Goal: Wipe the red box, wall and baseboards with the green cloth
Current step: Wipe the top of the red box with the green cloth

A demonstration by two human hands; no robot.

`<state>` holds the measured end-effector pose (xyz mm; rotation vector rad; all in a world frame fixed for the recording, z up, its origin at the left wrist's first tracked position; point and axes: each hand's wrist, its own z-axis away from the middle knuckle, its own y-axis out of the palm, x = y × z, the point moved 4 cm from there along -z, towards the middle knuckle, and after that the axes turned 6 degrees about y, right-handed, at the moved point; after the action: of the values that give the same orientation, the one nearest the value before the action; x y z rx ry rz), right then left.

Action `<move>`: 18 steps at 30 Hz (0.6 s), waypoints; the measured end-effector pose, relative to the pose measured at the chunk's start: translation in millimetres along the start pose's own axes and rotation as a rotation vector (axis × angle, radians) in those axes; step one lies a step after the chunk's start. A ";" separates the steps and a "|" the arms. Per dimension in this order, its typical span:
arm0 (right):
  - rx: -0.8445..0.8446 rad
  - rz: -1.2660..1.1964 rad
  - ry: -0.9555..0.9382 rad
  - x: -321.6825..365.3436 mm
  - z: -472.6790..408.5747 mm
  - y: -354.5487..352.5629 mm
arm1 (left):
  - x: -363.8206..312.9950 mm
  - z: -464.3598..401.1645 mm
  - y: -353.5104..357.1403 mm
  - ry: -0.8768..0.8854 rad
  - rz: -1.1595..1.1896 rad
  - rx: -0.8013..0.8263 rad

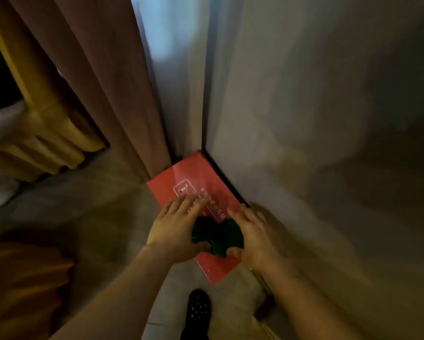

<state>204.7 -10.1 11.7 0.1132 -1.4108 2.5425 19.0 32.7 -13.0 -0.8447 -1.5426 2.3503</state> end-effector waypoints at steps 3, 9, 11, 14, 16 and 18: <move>-0.035 0.136 -0.057 -0.4 -13.9 22.3 | 2.4 -8.0 27.1 0.027 -0.015 0.047; -0.047 0.104 -0.119 0.3 -30.6 67.4 | 4.2 -15.3 69.9 0.079 -0.041 0.062; -0.055 0.085 -0.109 -1.3 -31.8 72.3 | 2.6 -15.0 77.0 0.072 -0.024 0.059; -0.085 0.077 -0.104 -3.6 -32.5 75.8 | 2.2 -12.3 81.8 0.031 -0.024 0.040; -0.092 0.071 -0.078 -5.1 -32.5 76.0 | 3.2 -10.7 81.4 0.003 -0.025 0.039; -0.090 0.048 -0.061 -5.2 -32.0 75.6 | 4.8 -10.6 79.0 -0.023 -0.023 0.062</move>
<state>193.2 -22.4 -68.8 0.1438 -1.5665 2.5288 31.8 9.0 -88.2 -0.7842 -1.4713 2.3864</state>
